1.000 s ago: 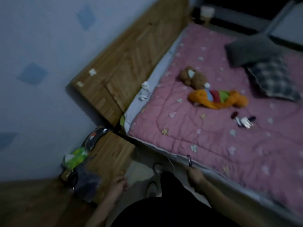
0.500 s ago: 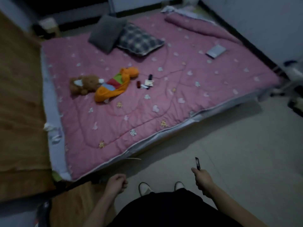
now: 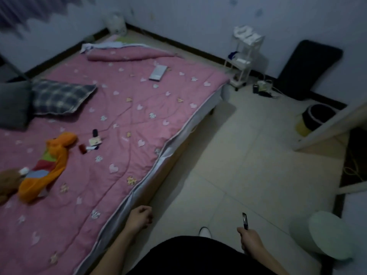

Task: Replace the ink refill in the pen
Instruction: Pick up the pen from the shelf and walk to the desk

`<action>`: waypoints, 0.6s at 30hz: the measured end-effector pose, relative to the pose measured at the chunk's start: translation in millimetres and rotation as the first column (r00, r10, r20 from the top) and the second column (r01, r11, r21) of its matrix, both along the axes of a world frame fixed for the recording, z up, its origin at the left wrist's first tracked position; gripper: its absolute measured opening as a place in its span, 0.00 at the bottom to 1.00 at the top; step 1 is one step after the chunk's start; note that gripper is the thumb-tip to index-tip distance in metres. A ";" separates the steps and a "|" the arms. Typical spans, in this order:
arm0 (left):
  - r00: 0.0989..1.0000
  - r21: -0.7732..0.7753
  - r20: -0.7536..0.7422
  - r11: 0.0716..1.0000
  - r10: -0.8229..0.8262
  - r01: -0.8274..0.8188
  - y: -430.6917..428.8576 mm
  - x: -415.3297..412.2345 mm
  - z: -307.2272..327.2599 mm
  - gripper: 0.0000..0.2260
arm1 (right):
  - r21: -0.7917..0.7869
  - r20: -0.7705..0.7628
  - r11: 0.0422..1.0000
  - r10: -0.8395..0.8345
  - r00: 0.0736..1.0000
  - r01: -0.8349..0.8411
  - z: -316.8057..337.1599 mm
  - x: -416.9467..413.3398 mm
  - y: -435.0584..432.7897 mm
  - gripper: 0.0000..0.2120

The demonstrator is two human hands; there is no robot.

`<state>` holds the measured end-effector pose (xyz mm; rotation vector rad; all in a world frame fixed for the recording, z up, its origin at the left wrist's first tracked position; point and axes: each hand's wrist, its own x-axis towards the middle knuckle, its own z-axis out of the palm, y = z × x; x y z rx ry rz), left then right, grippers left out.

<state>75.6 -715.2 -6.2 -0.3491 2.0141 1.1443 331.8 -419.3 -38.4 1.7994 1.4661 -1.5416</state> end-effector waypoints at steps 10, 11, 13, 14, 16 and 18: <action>0.941 -0.079 0.101 0.940 -0.323 0.331 129.3 -4.9 -12.5 0.07 | -0.054 -0.051 0.963 -0.266 0.963 0.263 6.3 9.2 103.1 0.14; 0.939 -0.080 0.112 0.939 -0.325 0.334 139.5 -9.1 -14.6 0.07 | -0.055 -0.072 0.958 -0.284 0.956 0.281 6.2 2.4 112.3 0.14; 0.938 -0.084 0.128 0.939 -0.323 0.334 159.8 -20.2 -19.8 0.07 | -0.069 -0.115 0.948 -0.316 0.942 0.310 6.1 -14.5 133.4 0.14; 0.936 -0.092 0.134 0.937 -0.325 0.338 171.0 -26.8 -23.2 0.08 | -0.070 -0.129 0.945 -0.327 0.936 0.320 6.4 -24.2 145.7 0.14; 0.930 -0.101 0.148 0.931 -0.335 0.351 195.0 -41.2 -29.3 0.07 | -0.057 -0.150 0.939 -0.344 0.927 0.340 7.5 -43.8 172.6 0.14; 0.926 -0.096 0.162 0.929 -0.340 0.358 224.8 -58.6 -35.3 0.07 | -0.036 -0.169 0.934 -0.356 0.919 0.355 7.7 -65.8 204.2 0.14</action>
